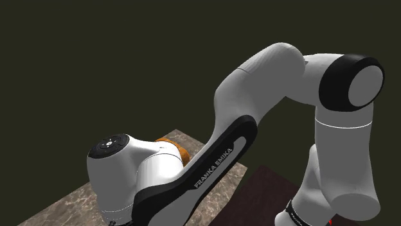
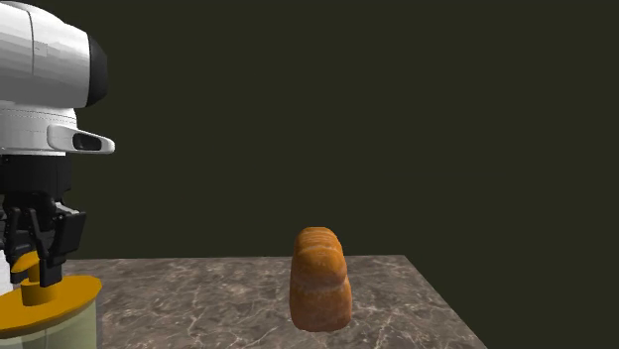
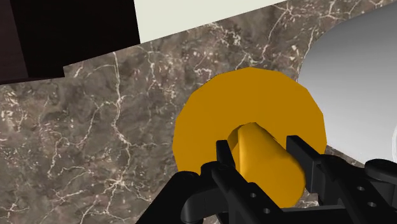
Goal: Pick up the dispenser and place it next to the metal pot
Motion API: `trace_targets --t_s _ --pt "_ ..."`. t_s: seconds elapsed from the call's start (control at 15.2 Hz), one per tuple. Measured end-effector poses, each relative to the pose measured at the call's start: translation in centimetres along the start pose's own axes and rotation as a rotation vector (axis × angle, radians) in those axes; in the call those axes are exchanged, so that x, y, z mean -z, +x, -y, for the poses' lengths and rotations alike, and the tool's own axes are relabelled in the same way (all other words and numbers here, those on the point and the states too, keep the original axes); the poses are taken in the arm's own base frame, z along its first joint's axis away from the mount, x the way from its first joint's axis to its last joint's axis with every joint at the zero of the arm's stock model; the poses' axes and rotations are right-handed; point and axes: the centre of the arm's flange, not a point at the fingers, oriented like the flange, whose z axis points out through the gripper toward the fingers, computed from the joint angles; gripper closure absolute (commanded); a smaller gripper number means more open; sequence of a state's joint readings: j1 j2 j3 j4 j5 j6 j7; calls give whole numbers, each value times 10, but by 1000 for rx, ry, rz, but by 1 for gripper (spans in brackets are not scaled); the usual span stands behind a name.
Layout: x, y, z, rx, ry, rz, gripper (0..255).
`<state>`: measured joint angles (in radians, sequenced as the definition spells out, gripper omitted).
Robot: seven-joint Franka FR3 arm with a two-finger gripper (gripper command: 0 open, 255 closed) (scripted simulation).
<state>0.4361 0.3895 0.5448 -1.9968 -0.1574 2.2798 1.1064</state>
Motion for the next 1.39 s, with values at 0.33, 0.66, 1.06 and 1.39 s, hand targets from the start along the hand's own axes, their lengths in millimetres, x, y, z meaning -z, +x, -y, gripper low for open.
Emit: trace_targets --t_s 0.33,0.66,1.06,1.39 --pt "-1 0 0 0 0 0 0" --pt "-1 0 0 0 1 -1 0" --pt "43 0 1 0 2 -2 0" --pt "49 0 0 0 1 -1 0"
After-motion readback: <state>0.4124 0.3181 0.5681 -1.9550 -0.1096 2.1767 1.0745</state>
